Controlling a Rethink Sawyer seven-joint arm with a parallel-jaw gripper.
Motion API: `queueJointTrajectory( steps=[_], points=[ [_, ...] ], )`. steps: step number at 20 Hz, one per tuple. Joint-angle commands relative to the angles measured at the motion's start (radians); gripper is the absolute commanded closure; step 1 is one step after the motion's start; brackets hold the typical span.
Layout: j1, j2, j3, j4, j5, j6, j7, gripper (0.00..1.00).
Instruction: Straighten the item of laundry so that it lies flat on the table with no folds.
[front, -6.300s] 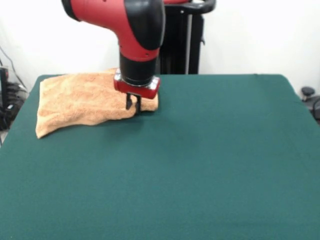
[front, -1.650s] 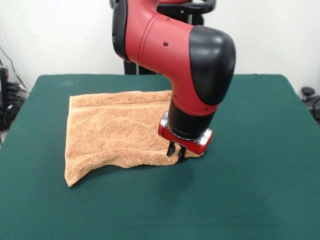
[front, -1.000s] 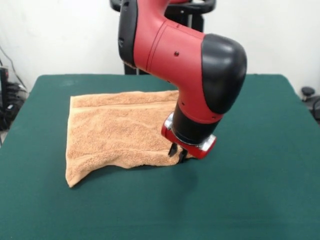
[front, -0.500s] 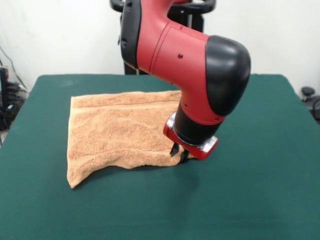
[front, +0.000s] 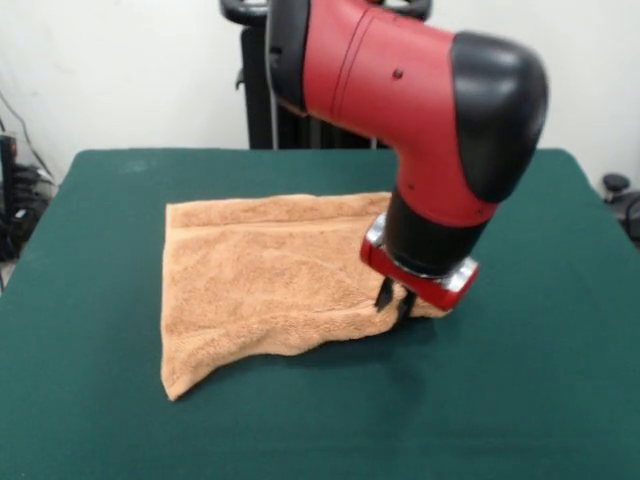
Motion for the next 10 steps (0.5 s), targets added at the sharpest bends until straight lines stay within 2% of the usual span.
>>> queueJointTrajectory(
  steps=[1, 7, 8, 10],
  points=[
    [0.047, -0.063, 0.169, 0.018, 0.07, 0.037, 0.243, 1.0],
    [0.048, -0.041, 0.177, -0.024, 0.07, 0.032, 0.274, 1.0],
    [0.018, -0.012, 0.242, 0.118, 0.081, -0.146, 0.209, 1.0],
    [0.012, 0.001, 0.255, 0.124, 0.082, -0.181, 0.203, 1.0]
  ],
)
